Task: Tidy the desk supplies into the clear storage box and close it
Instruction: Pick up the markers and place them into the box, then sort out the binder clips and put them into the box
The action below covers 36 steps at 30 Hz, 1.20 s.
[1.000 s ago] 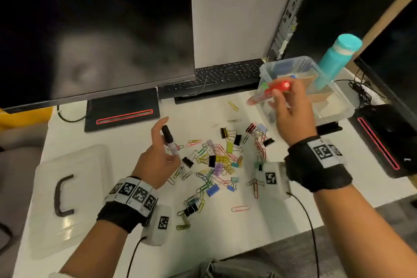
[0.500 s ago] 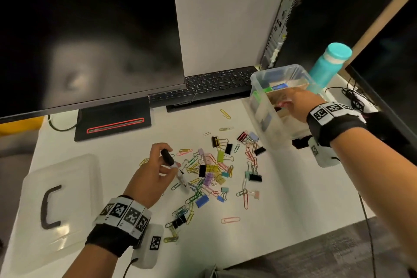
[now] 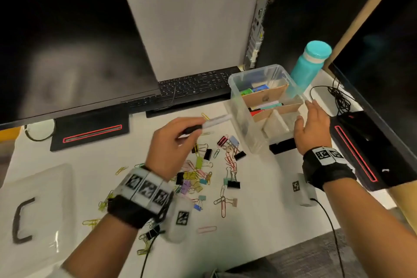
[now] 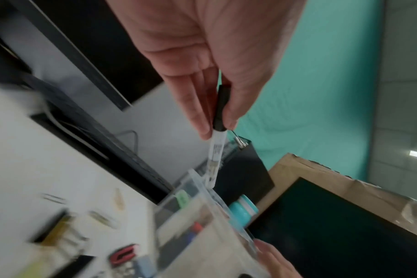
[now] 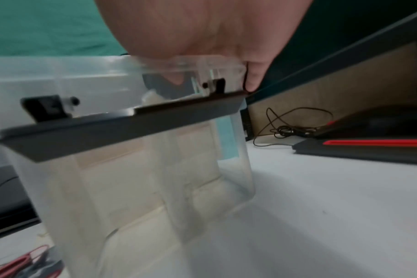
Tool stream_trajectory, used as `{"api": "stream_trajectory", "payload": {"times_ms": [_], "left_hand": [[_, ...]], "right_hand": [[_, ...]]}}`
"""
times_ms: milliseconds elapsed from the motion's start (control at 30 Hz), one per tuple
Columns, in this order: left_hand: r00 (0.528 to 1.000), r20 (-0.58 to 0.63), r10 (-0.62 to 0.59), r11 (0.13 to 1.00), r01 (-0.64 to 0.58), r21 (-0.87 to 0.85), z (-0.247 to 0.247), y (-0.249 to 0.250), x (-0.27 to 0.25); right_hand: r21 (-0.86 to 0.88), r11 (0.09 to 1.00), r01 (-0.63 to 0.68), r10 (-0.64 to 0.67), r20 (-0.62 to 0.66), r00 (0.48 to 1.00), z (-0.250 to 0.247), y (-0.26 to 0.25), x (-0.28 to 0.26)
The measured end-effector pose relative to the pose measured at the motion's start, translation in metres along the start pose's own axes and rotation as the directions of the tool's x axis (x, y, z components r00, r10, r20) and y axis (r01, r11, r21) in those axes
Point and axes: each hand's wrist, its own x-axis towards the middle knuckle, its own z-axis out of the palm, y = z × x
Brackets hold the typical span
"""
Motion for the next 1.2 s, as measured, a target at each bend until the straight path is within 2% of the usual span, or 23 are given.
{"api": "stream_trajectory", "payload": {"times_ms": [100, 167, 267, 333, 400, 433, 467, 533, 633, 667, 733, 767, 833, 900, 933, 967, 1033, 1067, 1100, 1133, 1200], "left_hand": [[0.994, 0.048, 0.093, 0.996, -0.094, 0.013, 0.052, 0.015, 0.043], [0.992, 0.086, 0.096, 0.994, -0.099, 0.037, 0.086, 0.013, 0.071], [0.985, 0.142, 0.093, 0.969, -0.122, 0.214, 0.127, 0.004, 0.103], [0.973, 0.219, 0.065, 0.905, -0.150, 0.397, 0.140, 0.002, 0.115], [0.939, 0.344, 0.008, 0.778, -0.222, 0.587, 0.146, 0.001, 0.120], [0.922, 0.386, -0.010, 0.722, -0.260, 0.641, 0.144, 0.002, 0.121], [0.916, 0.401, -0.005, 0.702, -0.282, 0.654, 0.140, 0.004, 0.120], [0.930, 0.364, 0.051, 0.750, -0.276, 0.601, 0.126, 0.004, 0.113], [0.971, 0.209, 0.119, 0.825, -0.213, 0.523, 0.092, -0.007, 0.083], [0.980, 0.167, 0.111, 0.835, -0.184, 0.518, 0.079, -0.014, 0.069], [0.990, 0.129, 0.048, 0.845, -0.110, 0.524, 0.057, -0.033, 0.039], [0.992, 0.128, -0.006, 0.842, -0.064, 0.536, 0.049, -0.043, 0.023], [0.983, 0.150, -0.110, 0.831, 0.008, 0.557, 0.036, -0.065, -0.008], [0.968, 0.196, -0.158, 0.827, 0.022, 0.561, 0.030, -0.084, -0.032], [0.962, 0.216, -0.169, 0.827, 0.019, 0.562, 0.030, -0.092, -0.041], [0.957, 0.231, -0.173, 0.827, 0.014, 0.561, 0.031, -0.097, -0.047], [0.949, 0.268, -0.166, 0.832, -0.011, 0.555, 0.036, -0.102, -0.051], [0.942, 0.293, -0.164, 0.831, -0.028, 0.555, 0.039, -0.103, -0.050], [0.933, 0.319, -0.166, 0.826, -0.045, 0.562, 0.044, -0.103, -0.048], [0.926, 0.339, -0.166, 0.818, -0.062, 0.572, 0.047, -0.103, -0.044], [0.916, 0.357, -0.182, 0.811, -0.066, 0.582, 0.054, -0.104, -0.034]], "right_hand": [[0.043, 0.999, 0.006, -0.005, -0.024, 1.000, 0.003, 0.002, -0.001], [0.068, 0.998, -0.002, 0.004, -0.030, 1.000, 0.003, 0.000, -0.002], [0.075, 0.997, 0.000, 0.003, -0.031, 1.000, 0.002, -0.001, -0.003], [0.077, 0.997, 0.011, -0.009, -0.023, 1.000, 0.001, -0.001, -0.003], [0.067, 0.998, 0.016, -0.015, -0.014, 1.000, 0.000, 0.000, -0.004], [0.056, 0.998, 0.018, -0.018, -0.012, 1.000, 0.000, 0.001, -0.004], [0.043, 0.999, 0.022, -0.022, -0.007, 1.000, -0.001, 0.001, -0.004], [0.012, 1.000, 0.029, -0.029, 0.003, 1.000, -0.002, 0.002, -0.003], [-0.043, 0.999, 0.031, -0.031, -0.001, 1.000, -0.008, -0.007, -0.007], [-0.043, 0.997, 0.072, -0.073, -0.020, 0.997, -0.011, -0.014, -0.011], [-0.019, 0.968, 0.250, -0.250, -0.086, 0.964, -0.020, -0.033, -0.024], [0.000, 0.932, 0.363, -0.361, -0.112, 0.926, -0.022, -0.046, -0.034], [0.063, 0.802, 0.594, -0.585, -0.116, 0.802, -0.021, -0.067, -0.056], [0.152, 0.643, 0.751, -0.758, -0.015, 0.652, -0.010, -0.079, -0.078], [0.185, 0.599, 0.779, -0.799, 0.068, 0.597, -0.001, -0.081, -0.088], [0.202, 0.596, 0.777, -0.803, 0.172, 0.571, 0.008, -0.080, -0.095], [0.186, 0.702, 0.688, -0.686, 0.436, 0.582, 0.025, -0.075, -0.107], [0.137, 0.768, 0.626, -0.581, 0.561, 0.590, 0.034, -0.072, -0.112], [0.078, 0.814, 0.576, -0.472, 0.666, 0.577, 0.042, -0.068, -0.116], [0.032, 0.831, 0.555, -0.398, 0.731, 0.554, 0.047, -0.066, -0.120], [0.005, 0.833, 0.554, -0.361, 0.762, 0.537, 0.054, -0.065, -0.127]]}}
